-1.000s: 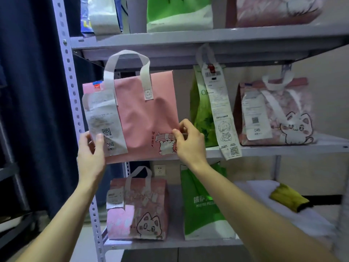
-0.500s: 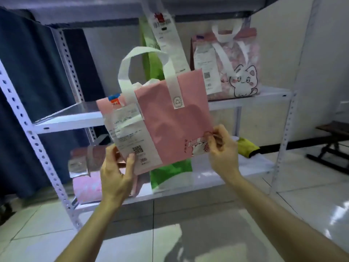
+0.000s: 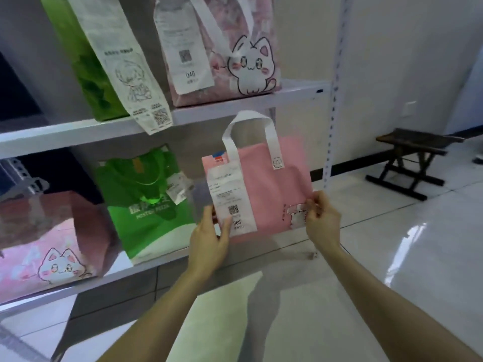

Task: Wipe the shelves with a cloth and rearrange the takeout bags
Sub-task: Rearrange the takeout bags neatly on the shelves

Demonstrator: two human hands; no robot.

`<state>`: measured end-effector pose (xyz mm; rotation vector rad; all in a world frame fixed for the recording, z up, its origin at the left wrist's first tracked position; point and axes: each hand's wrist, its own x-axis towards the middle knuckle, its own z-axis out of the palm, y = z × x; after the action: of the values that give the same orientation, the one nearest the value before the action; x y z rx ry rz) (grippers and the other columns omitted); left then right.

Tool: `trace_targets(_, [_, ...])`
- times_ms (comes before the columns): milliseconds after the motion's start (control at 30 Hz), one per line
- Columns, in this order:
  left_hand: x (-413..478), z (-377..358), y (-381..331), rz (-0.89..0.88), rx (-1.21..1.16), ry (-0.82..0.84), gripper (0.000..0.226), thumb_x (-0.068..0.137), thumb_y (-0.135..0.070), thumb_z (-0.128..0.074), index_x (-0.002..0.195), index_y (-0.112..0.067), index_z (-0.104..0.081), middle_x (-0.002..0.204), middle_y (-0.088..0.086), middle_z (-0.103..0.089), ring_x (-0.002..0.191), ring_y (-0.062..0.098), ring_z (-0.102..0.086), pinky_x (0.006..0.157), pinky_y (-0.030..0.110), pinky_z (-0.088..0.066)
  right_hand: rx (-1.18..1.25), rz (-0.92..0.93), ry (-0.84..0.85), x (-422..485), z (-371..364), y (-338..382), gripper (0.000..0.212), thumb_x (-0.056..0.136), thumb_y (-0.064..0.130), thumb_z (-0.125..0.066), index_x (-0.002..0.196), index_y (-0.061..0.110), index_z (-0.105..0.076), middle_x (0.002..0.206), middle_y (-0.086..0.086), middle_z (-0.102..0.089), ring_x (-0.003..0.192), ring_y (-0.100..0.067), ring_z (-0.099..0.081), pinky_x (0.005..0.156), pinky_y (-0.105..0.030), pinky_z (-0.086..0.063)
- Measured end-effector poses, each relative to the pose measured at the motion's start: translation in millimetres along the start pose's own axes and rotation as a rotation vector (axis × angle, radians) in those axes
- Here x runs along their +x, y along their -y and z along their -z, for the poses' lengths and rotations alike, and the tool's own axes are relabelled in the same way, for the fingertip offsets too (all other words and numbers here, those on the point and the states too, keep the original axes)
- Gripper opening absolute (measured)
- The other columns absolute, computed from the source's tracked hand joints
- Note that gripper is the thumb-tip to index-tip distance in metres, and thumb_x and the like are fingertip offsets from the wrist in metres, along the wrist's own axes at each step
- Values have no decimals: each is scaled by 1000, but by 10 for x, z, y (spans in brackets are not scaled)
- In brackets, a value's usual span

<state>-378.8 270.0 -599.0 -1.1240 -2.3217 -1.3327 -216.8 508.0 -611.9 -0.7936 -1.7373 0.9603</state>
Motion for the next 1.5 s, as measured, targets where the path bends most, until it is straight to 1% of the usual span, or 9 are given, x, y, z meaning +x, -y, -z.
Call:
trace_targets(133, [385,-335,93,62,26,24,30,108,-37,-62,132,-32,-44,131,-7,-74,106,15,-72,82,33,-55,-37,-52,31,384,-193,-190,27,103,13,-49,88,35,-54,71,-5,-63,68,-27,-60,60,-41,-48])
trace_targets(367, [646,-493,382,285,136,211,36,103,-11,-63,135,-13,-45,132,10,-74,117,40,-70,93,51,-58,-202,-127,334,632,-552,-473,15,105,7,-42,105,18,-53,81,-1,-62,73,-26,-59,53,-31,-36])
trace_targets(500, [542,-333,366,278,75,183,42,99,-10,-70,137,-15,-53,131,1,-74,121,25,-71,100,44,-59,-169,-156,179,457,-510,-361,35,99,25,-60,134,20,-56,116,6,-65,96,-16,-62,76,-32,-50])
trace_targets(633, [348,161,245,175,-18,47,32,100,-14,-70,127,-29,-60,118,-21,-70,108,5,-70,92,40,-62,-150,102,-79,204,-491,243,34,94,23,-68,126,23,-58,117,5,-59,100,-17,-59,83,-38,-54])
trace_targets(800, [559,1037,-138,-12,-138,-196,26,103,-22,-70,122,-39,-63,109,-19,-72,99,6,-73,78,33,-64,65,551,7,165,-776,1796,14,95,8,-69,101,19,-62,96,3,-63,84,-18,-62,75,-30,-54])
trace_targets(900, [866,1605,-381,-92,-192,-375,17,104,-23,-69,116,-34,-64,101,-11,-74,90,14,-75,72,46,-65,141,656,20,226,-950,2592,3,97,19,-65,99,19,-64,94,6,-63,85,-13,-62,74,-26,-52])
trace_targets(1000, [1156,1921,-594,-112,-208,-388,15,104,-23,-69,113,-34,-65,99,-12,-74,87,13,-75,69,50,-66,184,599,-6,366,-1019,2989,6,97,24,-64,102,21,-64,97,7,-66,89,-7,-64,78,-27,-56])
trace_targets(1233, [1644,1969,-1052,-125,-207,-261,29,102,-14,-69,128,-26,-62,121,-12,-70,107,-2,-69,91,21,-61,113,462,-106,921,-774,2973,9,97,26,-68,104,20,-65,101,6,-66,92,-10,-64,82,-40,-60])
trace_targets(1500, [2043,1808,-1361,-64,-109,-146,65,102,-22,-70,160,-16,-41,158,1,-55,143,18,-55,120,39,-46,-74,257,-179,1469,-522,2780,63,94,28,-72,147,6,-44,143,-11,-51,134,-29,-46,110,-46,-48])
